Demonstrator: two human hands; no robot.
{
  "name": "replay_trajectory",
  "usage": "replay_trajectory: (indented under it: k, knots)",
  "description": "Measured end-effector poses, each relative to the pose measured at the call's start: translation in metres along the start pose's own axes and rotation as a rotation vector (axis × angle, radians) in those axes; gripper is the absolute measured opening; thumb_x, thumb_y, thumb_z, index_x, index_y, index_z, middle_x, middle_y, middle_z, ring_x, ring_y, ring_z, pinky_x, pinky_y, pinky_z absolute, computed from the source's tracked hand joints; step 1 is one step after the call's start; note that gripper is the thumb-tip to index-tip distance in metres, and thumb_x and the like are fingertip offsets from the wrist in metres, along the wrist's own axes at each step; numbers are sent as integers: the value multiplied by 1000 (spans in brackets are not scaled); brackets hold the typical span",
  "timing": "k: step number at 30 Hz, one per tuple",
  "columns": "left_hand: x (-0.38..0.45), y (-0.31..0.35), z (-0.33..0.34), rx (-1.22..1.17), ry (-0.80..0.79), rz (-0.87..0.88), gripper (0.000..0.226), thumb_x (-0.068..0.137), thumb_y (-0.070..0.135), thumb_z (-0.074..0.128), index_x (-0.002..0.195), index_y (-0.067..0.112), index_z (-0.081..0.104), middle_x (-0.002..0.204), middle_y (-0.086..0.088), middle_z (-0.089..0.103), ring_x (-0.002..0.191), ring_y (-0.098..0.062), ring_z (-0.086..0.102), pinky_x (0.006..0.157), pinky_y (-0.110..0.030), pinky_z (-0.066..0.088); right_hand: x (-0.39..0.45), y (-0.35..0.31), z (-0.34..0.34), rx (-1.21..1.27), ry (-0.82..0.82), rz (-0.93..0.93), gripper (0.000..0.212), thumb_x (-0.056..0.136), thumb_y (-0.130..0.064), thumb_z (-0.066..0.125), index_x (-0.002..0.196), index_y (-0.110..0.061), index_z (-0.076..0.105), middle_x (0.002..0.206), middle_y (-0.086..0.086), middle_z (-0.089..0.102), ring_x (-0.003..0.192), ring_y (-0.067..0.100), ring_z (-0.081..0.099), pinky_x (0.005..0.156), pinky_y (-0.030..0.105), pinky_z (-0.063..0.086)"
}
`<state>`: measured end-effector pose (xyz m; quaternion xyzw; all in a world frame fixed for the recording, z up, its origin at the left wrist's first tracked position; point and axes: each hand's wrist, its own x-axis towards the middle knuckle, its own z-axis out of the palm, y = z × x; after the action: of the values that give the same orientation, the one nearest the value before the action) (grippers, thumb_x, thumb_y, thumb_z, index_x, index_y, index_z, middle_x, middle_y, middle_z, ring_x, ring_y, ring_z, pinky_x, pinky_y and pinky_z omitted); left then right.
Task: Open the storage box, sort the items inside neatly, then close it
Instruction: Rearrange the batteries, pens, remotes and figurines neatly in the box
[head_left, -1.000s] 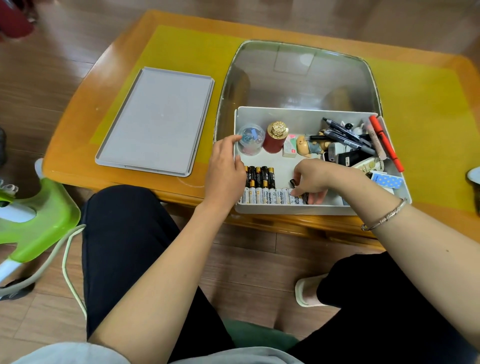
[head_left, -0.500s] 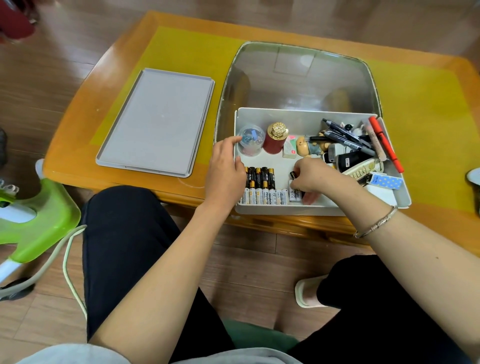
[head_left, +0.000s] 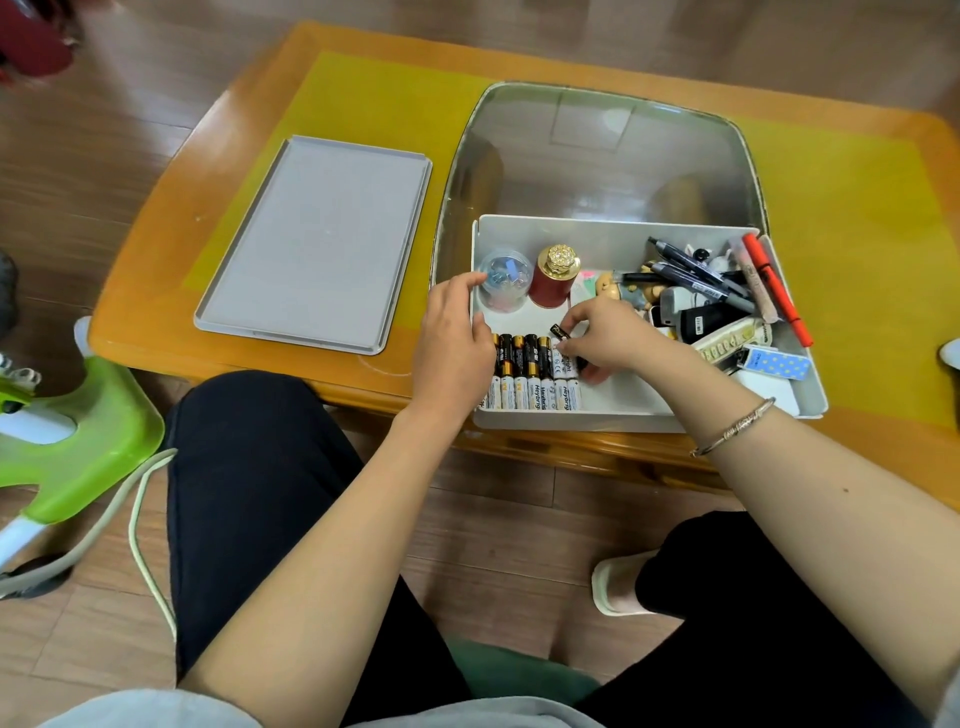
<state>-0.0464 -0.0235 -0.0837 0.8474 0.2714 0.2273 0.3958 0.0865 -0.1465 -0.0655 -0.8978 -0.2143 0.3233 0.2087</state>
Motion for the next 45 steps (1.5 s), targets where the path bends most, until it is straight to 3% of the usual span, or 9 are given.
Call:
replay_trajectory:
  k: [7, 13, 16, 20, 26, 30, 33, 40, 45]
  knots:
    - [-1, 1, -1, -12, -5, -3, 39, 95, 4, 48, 131, 17, 46, 134, -3, 45, 121, -14, 47, 75, -1, 34, 0, 2, 0, 76, 13, 24, 16, 86, -6, 67, 97, -12, 56, 83, 18, 68, 65, 31, 70, 61, 40, 60]
    - [-1, 1, -1, -6, -8, -2, 39, 96, 4, 48, 132, 18, 45, 135, -3, 45, 122, -13, 46, 74, 2, 33, 6, 7, 2, -25, 143, -15, 12, 83, -11, 71, 93, -8, 66, 97, 18, 69, 89, 34, 66, 83, 48, 54]
    - [-1, 1, -1, -6, -7, 0, 39, 96, 4, 48, 132, 17, 45, 135, -3, 45, 122, -13, 46, 75, 0, 34, 6, 8, 1, -22, 164, -22, 8, 84, -10, 69, 91, -6, 67, 95, 19, 69, 88, 35, 67, 79, 48, 56]
    - [0, 1, -1, -13, -6, -3, 39, 96, 4, 48, 132, 17, 46, 135, -3, 45, 123, -13, 46, 75, 0, 35, 4, 10, 3, 66, 118, -14, 6, 88, -11, 66, 84, -12, 62, 79, 15, 69, 62, 26, 71, 57, 36, 60]
    - [-1, 1, -2, -17, 0, -14, 39, 95, 4, 49, 132, 18, 46, 135, -2, 45, 120, -12, 48, 69, 3, 35, -1, 13, -3, 94, 152, -31, 7, 90, -10, 62, 92, -3, 64, 76, 17, 71, 65, 25, 71, 65, 39, 60]
    - [-1, 1, -2, -19, 1, -7, 39, 95, 5, 49, 132, 18, 46, 135, -2, 45, 119, -13, 49, 70, 1, 37, -5, 13, -9, -142, 271, -81, 15, 90, -15, 62, 89, 0, 65, 67, 14, 70, 61, 26, 70, 68, 37, 59]
    - [-1, 1, -2, -28, -1, -8, 38, 96, 5, 48, 132, 18, 46, 134, -2, 45, 119, -14, 49, 73, -2, 39, -8, 12, -10, -377, 323, -109, 17, 86, -15, 63, 92, 1, 64, 78, 20, 69, 77, 34, 67, 75, 40, 56]
    - [-1, 1, -2, -31, -5, -5, 39, 95, 4, 48, 132, 17, 46, 134, -3, 46, 119, -14, 49, 74, -3, 39, -17, 10, -7, -437, 104, -72, 8, 75, -8, 73, 74, -1, 71, 67, 10, 69, 63, 22, 67, 72, 33, 58]
    - [-1, 1, -2, -32, -8, -10, 39, 95, 4, 49, 132, 17, 46, 134, -3, 45, 120, -13, 48, 74, -3, 39, -19, 14, -10, -384, 46, -53, 31, 71, 4, 70, 101, -4, 69, 82, 10, 68, 75, 25, 65, 80, 37, 57]
